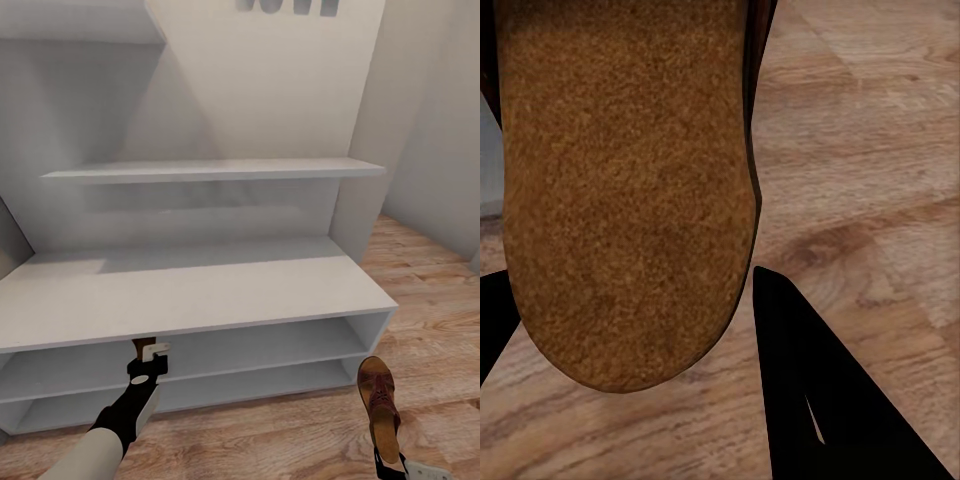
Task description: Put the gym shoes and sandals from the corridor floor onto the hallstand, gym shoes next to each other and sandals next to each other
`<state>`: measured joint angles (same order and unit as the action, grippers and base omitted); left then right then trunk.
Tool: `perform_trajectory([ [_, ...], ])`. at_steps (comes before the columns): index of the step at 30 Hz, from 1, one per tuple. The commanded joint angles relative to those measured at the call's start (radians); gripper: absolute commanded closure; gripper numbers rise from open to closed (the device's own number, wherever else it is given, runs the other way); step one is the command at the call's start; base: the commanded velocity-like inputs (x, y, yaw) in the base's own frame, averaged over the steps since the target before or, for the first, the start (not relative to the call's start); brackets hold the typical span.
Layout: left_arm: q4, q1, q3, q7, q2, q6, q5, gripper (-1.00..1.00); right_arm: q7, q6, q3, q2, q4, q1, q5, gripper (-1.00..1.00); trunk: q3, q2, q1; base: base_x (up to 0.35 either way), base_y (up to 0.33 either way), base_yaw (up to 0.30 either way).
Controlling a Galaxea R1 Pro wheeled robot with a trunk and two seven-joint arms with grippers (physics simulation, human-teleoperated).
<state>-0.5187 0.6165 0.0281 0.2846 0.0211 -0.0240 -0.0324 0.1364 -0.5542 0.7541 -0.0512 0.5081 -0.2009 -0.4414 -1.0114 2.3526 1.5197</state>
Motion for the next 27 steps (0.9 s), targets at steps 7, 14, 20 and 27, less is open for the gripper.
perform_trajectory([
  [7, -0.001, 0.01, 0.004, 0.004, -0.007, -0.006, 0.0, 1.0, 0.01, -0.003, 0.008, 0.0, 0.0, -0.001, 0.0, 1.0, -0.001, 0.0, 0.0, 0.0, 0.0, 0.0],
  [14, 0.006, 0.046, 0.003, 0.005, -0.016, -0.01, 0.002, -1.0, 0.01, -0.003, 0.008, -0.001, 0.0, -0.001, 0.0, 1.0, -0.001, 0.0, 0.0, 0.0, 0.0, 0.0],
  [20, 0.002, 0.042, 0.004, 0.006, -0.017, -0.004, 0.001, -1.0, 0.011, -0.003, 0.008, -0.001, 0.0, -0.001, 0.0, 1.0, -0.001, 0.0, 0.0, 0.0, 0.0, 0.0],
  [27, 0.001, 0.038, 0.004, 0.007, -0.018, 0.001, 0.0, -1.0, 0.011, -0.003, 0.008, -0.001, 0.0, -0.001, 0.0, 1.0, -0.001, 0.0, 0.0, -0.101, 0.0, 0.0],
])
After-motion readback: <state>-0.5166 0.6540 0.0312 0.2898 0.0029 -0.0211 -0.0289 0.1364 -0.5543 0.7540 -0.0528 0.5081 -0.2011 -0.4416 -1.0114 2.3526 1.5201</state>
